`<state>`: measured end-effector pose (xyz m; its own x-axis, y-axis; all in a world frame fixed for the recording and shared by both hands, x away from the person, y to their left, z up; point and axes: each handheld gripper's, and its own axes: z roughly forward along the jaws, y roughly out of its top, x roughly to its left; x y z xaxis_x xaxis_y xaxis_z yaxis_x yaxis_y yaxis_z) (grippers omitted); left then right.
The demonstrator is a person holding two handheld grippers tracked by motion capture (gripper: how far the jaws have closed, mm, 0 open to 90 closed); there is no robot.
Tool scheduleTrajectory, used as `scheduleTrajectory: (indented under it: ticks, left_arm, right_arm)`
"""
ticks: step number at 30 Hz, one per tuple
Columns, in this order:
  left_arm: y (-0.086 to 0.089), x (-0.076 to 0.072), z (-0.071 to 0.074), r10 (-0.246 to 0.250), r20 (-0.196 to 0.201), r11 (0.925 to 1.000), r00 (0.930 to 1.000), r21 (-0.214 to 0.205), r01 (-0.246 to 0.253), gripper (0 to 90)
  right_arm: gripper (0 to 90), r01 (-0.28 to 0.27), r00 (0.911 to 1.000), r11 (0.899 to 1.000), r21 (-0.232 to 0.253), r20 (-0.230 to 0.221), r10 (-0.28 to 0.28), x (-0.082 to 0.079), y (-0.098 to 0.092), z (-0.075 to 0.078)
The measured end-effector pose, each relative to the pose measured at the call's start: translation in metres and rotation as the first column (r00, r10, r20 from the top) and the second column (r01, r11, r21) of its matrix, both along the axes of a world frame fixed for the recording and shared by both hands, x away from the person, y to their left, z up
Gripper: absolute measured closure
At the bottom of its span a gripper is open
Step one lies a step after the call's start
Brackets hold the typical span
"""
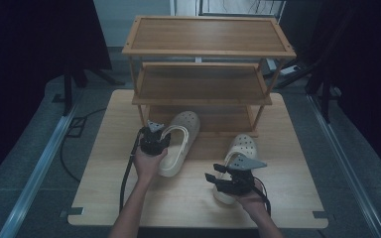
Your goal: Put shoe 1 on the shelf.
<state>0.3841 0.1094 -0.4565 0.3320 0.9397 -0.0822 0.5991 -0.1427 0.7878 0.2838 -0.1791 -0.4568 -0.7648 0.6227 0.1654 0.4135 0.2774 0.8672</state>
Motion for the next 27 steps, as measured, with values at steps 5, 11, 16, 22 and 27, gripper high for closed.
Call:
scheduleTrajectory:
  ticks: [5, 11, 16, 22, 27]
  left_arm:
    - [-0.008, 0.012, -0.004, 0.017, 0.008, 0.9998, 0.9998, 0.006, -0.017, 74.3]
    - [-0.014, 0.02, -0.008, 0.027, 0.007, 0.9996, 0.9996, 0.008, -0.027, 74.2]
    - [-0.017, 0.028, -0.011, 0.043, 0.012, 0.9991, 0.999, -0.006, -0.043, 74.2]
    - [-0.021, 0.039, -0.011, 0.068, 0.017, 0.9977, 0.9975, 0.003, -0.068, 73.6]
    - [-0.027, 0.047, -0.015, 0.102, 0.02, 0.9948, 0.9946, -0.003, -0.102, 73.0]
  right_arm:
    - [48.9, 0.005, 1.0, 1.0, 0.004, 0.001, -0.005, 0.001, -0.003, 0.002]
    - [48.9, 0.009, 1.0, 1.0, 0.007, 0.002, -0.009, 0.001, -0.004, 0.002]
    - [48.8, 0.004, 1.0, 1.0, 0.005, 0.002, -0.004, 0.001, -0.004, 0.002]
    - [48.8, 0.002, 1.0, 1.0, 0.006, 0.0, -0.002, 0.001, -0.004, 0.003]
    - [48.7, -0.003, 1.0, 1.0, -0.001, -0.001, 0.003, 0.001, -0.002, 0.002]
